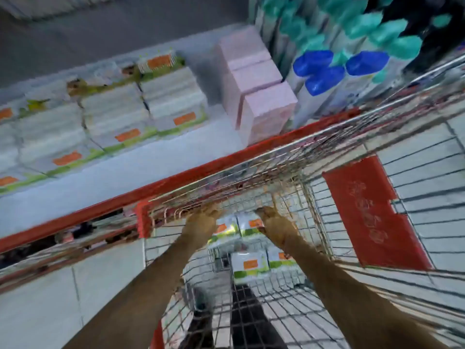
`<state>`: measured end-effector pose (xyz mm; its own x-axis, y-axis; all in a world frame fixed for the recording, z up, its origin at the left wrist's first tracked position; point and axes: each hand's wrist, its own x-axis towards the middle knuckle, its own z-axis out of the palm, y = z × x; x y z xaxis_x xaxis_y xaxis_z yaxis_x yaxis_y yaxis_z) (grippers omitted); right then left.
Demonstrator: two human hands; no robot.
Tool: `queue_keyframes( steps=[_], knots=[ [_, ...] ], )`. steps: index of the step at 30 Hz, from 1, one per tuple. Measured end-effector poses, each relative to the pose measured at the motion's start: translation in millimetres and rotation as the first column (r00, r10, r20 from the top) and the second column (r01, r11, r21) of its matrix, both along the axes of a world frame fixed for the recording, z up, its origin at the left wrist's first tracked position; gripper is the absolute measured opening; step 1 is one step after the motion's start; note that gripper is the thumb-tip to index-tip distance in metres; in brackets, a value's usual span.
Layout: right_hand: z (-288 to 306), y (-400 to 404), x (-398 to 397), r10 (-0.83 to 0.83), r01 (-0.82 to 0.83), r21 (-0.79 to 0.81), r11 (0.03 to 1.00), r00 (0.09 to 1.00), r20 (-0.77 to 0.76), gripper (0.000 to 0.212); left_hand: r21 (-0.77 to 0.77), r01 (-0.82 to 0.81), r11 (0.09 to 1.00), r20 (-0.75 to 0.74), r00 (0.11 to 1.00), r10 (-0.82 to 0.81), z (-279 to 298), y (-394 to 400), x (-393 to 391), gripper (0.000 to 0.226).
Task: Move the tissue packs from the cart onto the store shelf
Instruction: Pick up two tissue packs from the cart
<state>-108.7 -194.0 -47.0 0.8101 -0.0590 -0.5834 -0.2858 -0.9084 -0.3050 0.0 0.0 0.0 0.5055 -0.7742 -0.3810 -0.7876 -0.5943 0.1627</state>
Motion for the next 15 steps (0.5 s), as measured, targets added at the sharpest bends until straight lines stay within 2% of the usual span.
queue_keyframes(
  steps=[1,2,3,5,8,10,12,15],
  knots=[
    [-12.9,-3.7,1.0,0.027,-0.027,-0.004,1.000,0.999,-0.041,0.060,0.024,-0.085,0.996,-0.095,0.992,0.087,-17.2,-3.2,0.5,0.054],
    [-22.5,-7.4,3.7,0.047,-0.048,-0.002,0.999,0.997,-0.060,0.067,0.103,-0.124,0.987,-0.234,0.961,0.146,-31.1,-6.2,-1.2,0.058],
    [-33.7,-10.9,4.9,0.062,-0.063,-0.015,0.998,0.995,-0.079,0.075,0.172,-0.164,0.971,-0.304,0.929,0.211,-44.7,-6.8,-2.4,0.064],
    [-48.6,-15.9,9.4,0.086,-0.091,-0.033,0.995,0.989,-0.121,0.091,0.238,-0.221,0.946,-0.282,0.916,0.285,-72.6,-9.8,-1.9,0.083],
    [-70.0,-19.5,12.4,0.176,-0.190,-0.064,0.980,0.967,-0.183,0.101,0.349,-0.183,0.919,-0.277,0.917,0.287,-90.0,-17.0,-5.8,0.100],
    [-75.7,-19.3,12.6,0.190,-0.202,-0.058,0.978,0.966,-0.173,0.098,0.374,-0.219,0.901,-0.256,0.909,0.327,-93.6,-20.0,-7.6,0.095],
    [-71.4,-17.1,14.4,0.137,-0.143,-0.030,0.989,0.980,-0.145,0.090,0.365,-0.286,0.886,-0.246,0.888,0.388,-94.8,-20.6,-9.7,0.086],
    [-56.8,-14.2,16.2,0.020,-0.016,0.022,1.000,0.983,-0.182,0.066,0.345,-0.336,0.877,-0.279,0.855,0.437,-88.8,-19.6,-13.6,0.076]
  ],
)
